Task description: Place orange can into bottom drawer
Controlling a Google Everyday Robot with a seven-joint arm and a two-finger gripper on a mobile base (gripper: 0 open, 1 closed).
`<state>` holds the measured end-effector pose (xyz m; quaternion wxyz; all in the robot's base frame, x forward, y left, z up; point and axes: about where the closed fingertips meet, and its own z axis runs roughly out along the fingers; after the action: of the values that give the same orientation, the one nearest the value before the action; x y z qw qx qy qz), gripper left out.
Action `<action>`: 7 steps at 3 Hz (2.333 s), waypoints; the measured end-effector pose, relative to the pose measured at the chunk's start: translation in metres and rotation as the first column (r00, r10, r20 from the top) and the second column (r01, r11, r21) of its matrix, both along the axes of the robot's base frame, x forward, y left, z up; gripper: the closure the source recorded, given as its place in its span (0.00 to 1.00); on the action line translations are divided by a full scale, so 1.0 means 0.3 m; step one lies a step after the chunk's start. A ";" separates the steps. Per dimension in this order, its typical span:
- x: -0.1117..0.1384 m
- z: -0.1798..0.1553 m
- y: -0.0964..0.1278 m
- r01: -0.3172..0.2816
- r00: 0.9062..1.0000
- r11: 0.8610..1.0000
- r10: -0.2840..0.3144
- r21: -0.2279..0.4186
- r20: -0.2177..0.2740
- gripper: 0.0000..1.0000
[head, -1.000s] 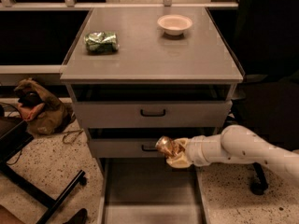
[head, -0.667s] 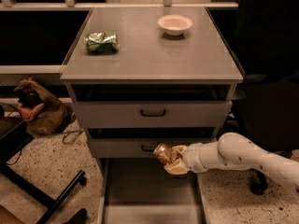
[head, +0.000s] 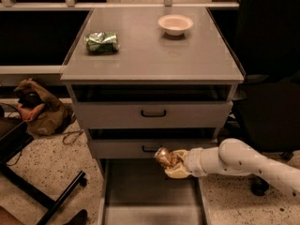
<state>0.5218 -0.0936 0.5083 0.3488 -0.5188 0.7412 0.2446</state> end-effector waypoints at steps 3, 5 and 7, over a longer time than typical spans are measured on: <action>-0.042 -0.653 0.068 0.026 0.991 0.994 -0.012 0.102 -0.133 1.00; -0.040 -0.719 0.099 0.016 0.987 0.995 -0.001 0.095 -0.162 1.00; -0.014 -1.155 0.221 -0.014 0.949 1.000 0.007 -0.022 -0.315 1.00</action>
Offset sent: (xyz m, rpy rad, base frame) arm -0.0076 0.0220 -0.2368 0.1575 0.1524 -0.0223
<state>0.5176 -0.0272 0.1617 0.2185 -0.4813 0.7874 0.3171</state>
